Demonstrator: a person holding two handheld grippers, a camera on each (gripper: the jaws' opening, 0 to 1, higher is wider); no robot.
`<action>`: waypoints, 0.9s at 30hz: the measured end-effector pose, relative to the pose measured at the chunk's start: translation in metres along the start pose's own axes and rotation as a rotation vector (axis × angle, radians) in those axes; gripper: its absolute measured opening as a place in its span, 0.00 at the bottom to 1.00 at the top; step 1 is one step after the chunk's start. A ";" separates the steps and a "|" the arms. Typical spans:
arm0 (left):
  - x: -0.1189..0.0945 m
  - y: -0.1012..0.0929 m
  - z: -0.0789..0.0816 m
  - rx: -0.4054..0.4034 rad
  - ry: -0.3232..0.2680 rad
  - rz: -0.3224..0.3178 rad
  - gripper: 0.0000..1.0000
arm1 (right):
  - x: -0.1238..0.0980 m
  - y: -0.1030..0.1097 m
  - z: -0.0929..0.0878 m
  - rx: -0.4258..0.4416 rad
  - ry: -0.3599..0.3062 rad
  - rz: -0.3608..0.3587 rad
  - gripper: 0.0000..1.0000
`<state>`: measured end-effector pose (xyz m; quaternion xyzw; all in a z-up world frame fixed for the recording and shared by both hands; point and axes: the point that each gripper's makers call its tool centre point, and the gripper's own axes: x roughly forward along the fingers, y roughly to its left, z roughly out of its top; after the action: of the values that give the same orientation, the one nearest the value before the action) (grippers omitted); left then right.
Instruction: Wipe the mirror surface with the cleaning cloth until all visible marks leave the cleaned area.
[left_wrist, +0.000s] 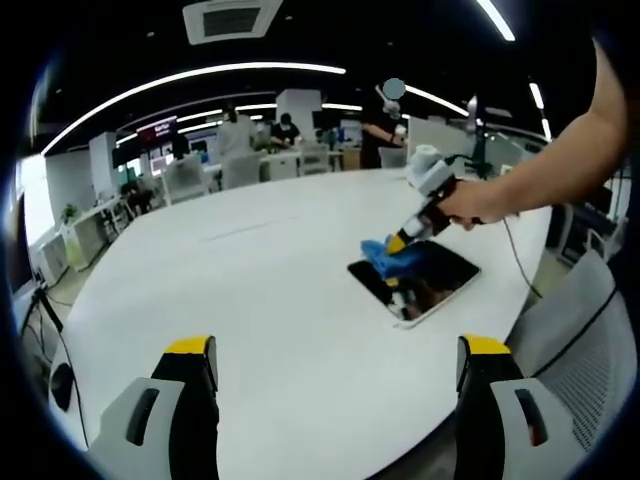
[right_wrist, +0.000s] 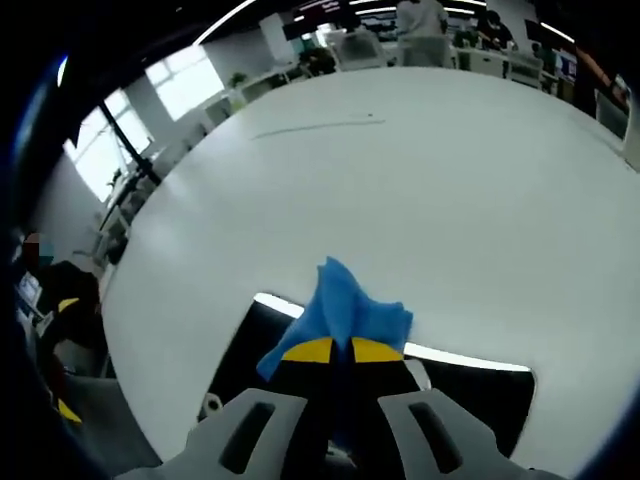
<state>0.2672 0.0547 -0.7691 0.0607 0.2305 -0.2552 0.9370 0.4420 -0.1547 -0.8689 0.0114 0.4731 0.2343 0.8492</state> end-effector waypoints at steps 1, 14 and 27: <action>0.000 0.001 0.000 0.000 -0.001 0.003 1.00 | 0.001 0.002 0.001 0.004 0.000 0.004 0.00; 0.002 -0.002 -0.005 0.019 0.017 -0.010 1.00 | 0.020 0.043 0.013 -0.042 0.011 0.029 0.00; 0.002 0.000 -0.008 0.027 0.029 -0.003 1.00 | 0.031 0.052 0.019 -0.027 0.007 0.061 0.00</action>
<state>0.2654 0.0554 -0.7773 0.0770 0.2407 -0.2588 0.9323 0.4508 -0.0923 -0.8708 0.0134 0.4722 0.2665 0.8401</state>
